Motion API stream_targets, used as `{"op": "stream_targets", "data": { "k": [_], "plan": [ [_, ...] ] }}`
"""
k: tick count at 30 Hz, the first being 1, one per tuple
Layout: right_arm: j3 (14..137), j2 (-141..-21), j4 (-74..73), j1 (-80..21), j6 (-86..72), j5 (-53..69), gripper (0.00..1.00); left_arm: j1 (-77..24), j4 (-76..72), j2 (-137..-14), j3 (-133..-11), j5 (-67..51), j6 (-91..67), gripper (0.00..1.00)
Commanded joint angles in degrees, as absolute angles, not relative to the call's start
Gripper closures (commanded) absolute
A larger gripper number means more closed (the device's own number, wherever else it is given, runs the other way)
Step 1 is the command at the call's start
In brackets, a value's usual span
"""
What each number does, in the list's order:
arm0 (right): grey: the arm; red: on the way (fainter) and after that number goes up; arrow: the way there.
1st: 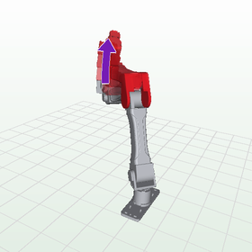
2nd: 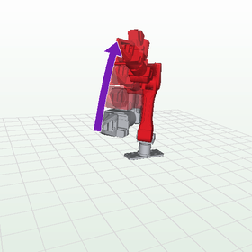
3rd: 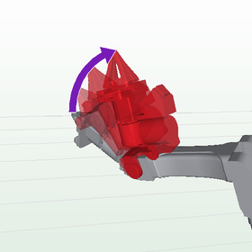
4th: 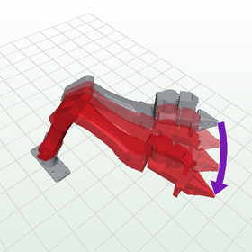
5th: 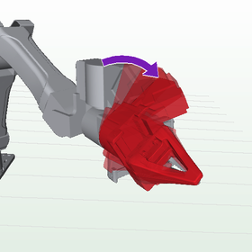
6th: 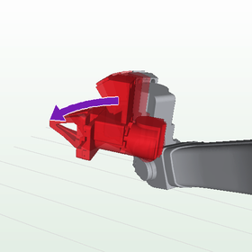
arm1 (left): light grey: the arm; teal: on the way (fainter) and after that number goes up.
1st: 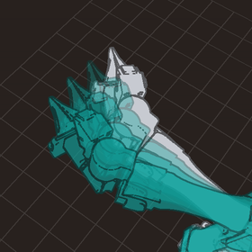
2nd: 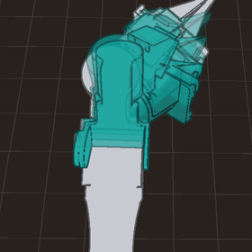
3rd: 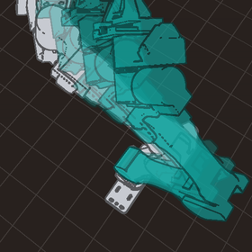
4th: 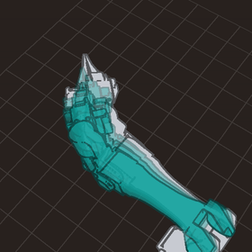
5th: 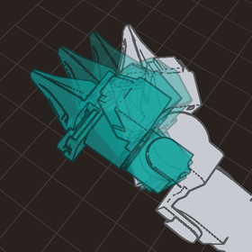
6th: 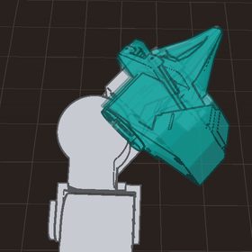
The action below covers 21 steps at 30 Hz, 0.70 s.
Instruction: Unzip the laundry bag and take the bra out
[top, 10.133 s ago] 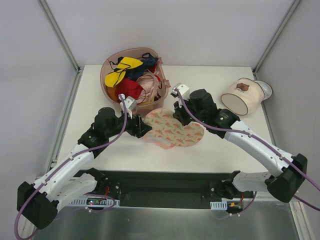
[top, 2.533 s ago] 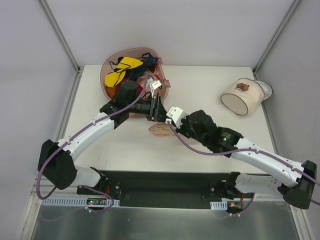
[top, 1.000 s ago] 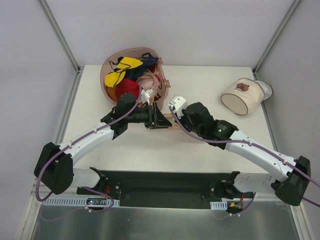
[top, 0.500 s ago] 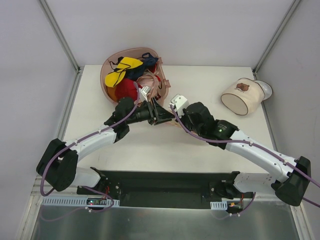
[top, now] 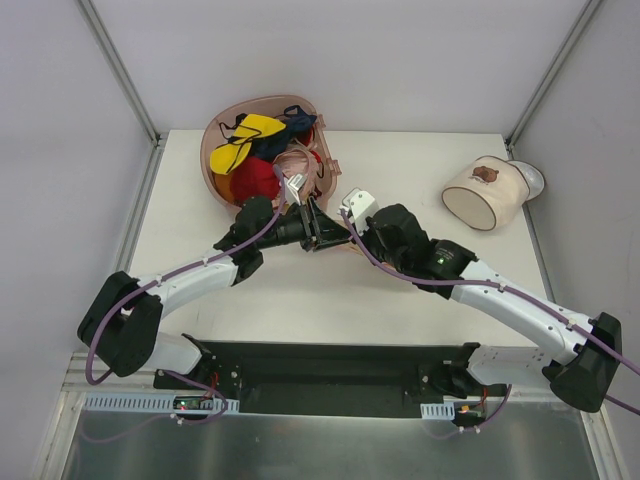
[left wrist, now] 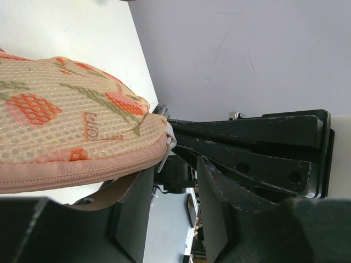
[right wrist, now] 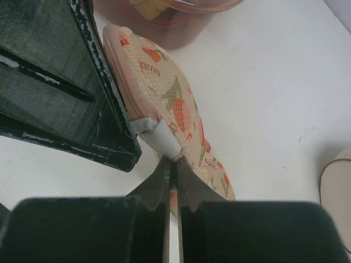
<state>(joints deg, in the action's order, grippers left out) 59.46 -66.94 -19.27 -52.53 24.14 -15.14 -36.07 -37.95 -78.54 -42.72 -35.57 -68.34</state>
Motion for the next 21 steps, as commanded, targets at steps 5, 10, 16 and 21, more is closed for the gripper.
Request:
{"op": "stream_targets", "data": {
  "k": [5, 10, 16, 21],
  "plan": [
    [61.7, -66.3, -18.1, -52.4, 23.2, -14.9, 0.99, -36.5, -41.0, -78.2, -45.1, -35.9, -67.9, 0.69],
    [61.8, -66.3, -18.0, -52.3, 23.4, -14.7, 0.99, -36.5, -40.7, -79.0, -45.0, -36.2, -68.1, 0.95],
    [61.3, -66.4, -18.2, -51.6, 23.3, -14.3, 0.99, -36.5, -40.3, -78.5, -44.6, -36.9, -67.9, 1.0],
    [59.3, -64.6, -17.3, -45.5, 22.6, -6.9, 0.99, -35.3, -35.4, -76.1, -44.3, -38.0, -63.6, 1.0]
  ]
}}
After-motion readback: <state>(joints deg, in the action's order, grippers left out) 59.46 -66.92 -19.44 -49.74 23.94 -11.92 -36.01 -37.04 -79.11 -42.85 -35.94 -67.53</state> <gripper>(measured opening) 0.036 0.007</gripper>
